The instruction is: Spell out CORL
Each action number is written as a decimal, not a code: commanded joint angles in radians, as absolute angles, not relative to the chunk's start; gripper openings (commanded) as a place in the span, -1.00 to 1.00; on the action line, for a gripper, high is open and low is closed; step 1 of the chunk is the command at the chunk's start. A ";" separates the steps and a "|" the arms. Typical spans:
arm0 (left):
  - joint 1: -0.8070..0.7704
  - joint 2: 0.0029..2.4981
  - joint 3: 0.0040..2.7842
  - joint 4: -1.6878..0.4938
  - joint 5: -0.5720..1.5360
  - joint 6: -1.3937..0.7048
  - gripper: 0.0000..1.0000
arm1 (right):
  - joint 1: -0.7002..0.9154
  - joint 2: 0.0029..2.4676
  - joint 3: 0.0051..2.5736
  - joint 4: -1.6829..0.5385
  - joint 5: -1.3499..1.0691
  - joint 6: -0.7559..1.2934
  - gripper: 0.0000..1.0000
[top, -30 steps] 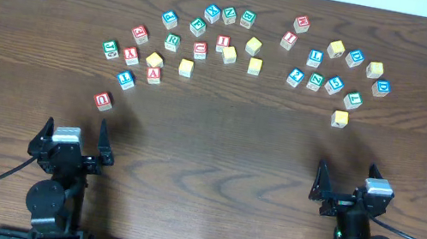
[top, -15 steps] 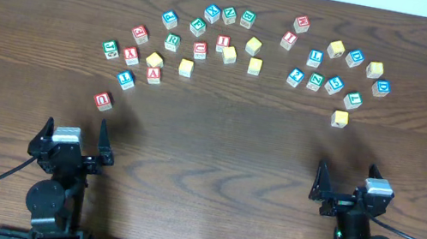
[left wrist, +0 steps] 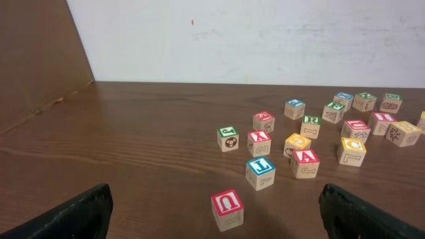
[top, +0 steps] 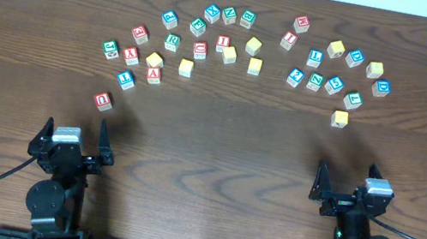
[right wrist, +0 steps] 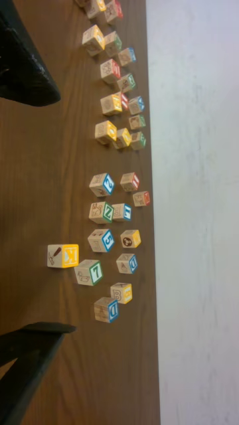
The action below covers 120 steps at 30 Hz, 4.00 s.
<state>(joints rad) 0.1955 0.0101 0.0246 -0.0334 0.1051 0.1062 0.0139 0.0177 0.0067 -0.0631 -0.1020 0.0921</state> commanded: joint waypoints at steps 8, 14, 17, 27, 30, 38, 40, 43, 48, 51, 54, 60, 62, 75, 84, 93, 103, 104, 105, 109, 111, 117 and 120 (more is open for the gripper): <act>0.195 0.005 0.004 -0.062 0.107 0.119 0.96 | 0.008 0.015 0.006 -0.066 -0.112 0.100 0.99; 0.195 0.005 0.004 -0.060 0.107 0.119 0.95 | 0.008 0.015 0.006 -0.066 -0.112 0.100 0.99; 0.195 0.005 0.004 -0.060 0.107 0.120 0.96 | 0.008 0.015 0.006 -0.065 -0.111 0.099 0.99; 0.195 0.005 0.004 -0.057 0.111 0.118 0.96 | 0.008 0.015 0.006 -0.064 -0.054 0.080 0.99; 0.195 0.005 0.007 -0.055 0.112 0.089 0.95 | 0.008 0.015 0.006 -0.060 -0.036 0.073 0.99; 0.195 0.056 0.073 -0.055 0.112 0.089 0.96 | 0.008 0.015 0.025 -0.048 -0.067 0.073 0.99; 0.195 0.093 0.100 -0.055 0.112 0.089 0.96 | 0.008 0.017 0.036 -0.050 -0.067 0.073 0.99; 0.195 0.170 0.154 -0.055 0.123 0.089 0.96 | 0.008 0.031 0.059 -0.054 -0.067 0.073 0.98; 0.195 0.336 0.278 -0.057 0.130 0.089 0.96 | 0.008 0.114 0.138 -0.080 -0.067 0.044 0.98; 0.195 0.442 0.366 -0.068 0.166 0.089 0.96 | 0.008 0.199 0.210 -0.106 -0.067 0.007 0.98; 0.195 0.546 0.454 -0.080 0.211 0.089 0.96 | 0.008 0.303 0.298 -0.133 -0.067 0.001 0.98; 0.195 0.749 0.646 -0.144 0.292 0.089 0.96 | 0.008 0.552 0.515 -0.224 -0.091 -0.020 0.98; 0.195 0.817 0.725 -0.196 0.307 0.089 0.96 | 0.008 0.637 0.597 -0.266 -0.121 -0.042 0.98; 0.148 1.308 1.379 -0.671 0.355 0.093 0.96 | 0.007 1.191 1.232 -0.701 -0.279 -0.059 0.99; 0.039 1.623 1.780 -0.904 0.354 0.094 0.96 | 0.007 1.483 1.618 -1.013 -0.307 -0.080 0.98; -0.021 1.842 2.039 -1.124 0.355 0.120 0.96 | 0.010 1.659 1.831 -1.156 -0.307 -0.114 0.98; -0.074 1.871 2.036 -1.110 0.356 0.031 0.96 | 0.013 1.675 1.831 -1.100 -0.341 -0.102 0.99; -0.076 1.871 2.036 -1.093 0.356 0.023 0.96 | 0.013 1.675 1.831 -1.099 -0.349 -0.102 0.98; -0.078 1.871 2.036 -1.081 0.356 0.018 0.97 | 0.013 1.675 1.831 -1.099 -0.351 -0.102 0.99; -0.089 1.879 2.021 -1.067 0.327 -0.086 0.75 | 0.015 1.675 1.830 -1.103 -0.352 -0.102 0.98; -0.107 1.894 2.008 -1.073 0.244 -0.159 0.75 | 0.015 1.675 1.830 -1.103 -0.351 -0.102 0.99; -0.204 1.987 1.995 -1.092 0.055 -0.174 0.74 | 0.015 1.675 1.830 -1.105 -0.351 -0.102 0.99; -0.242 2.053 1.995 -1.091 0.024 -0.174 0.74 | 0.015 1.675 1.830 -1.109 -0.351 -0.102 0.99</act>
<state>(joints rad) -0.2066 1.9839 2.0098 -1.0847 0.1169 -0.1467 0.0143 1.6749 1.8057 -1.1042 -0.3382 -0.0956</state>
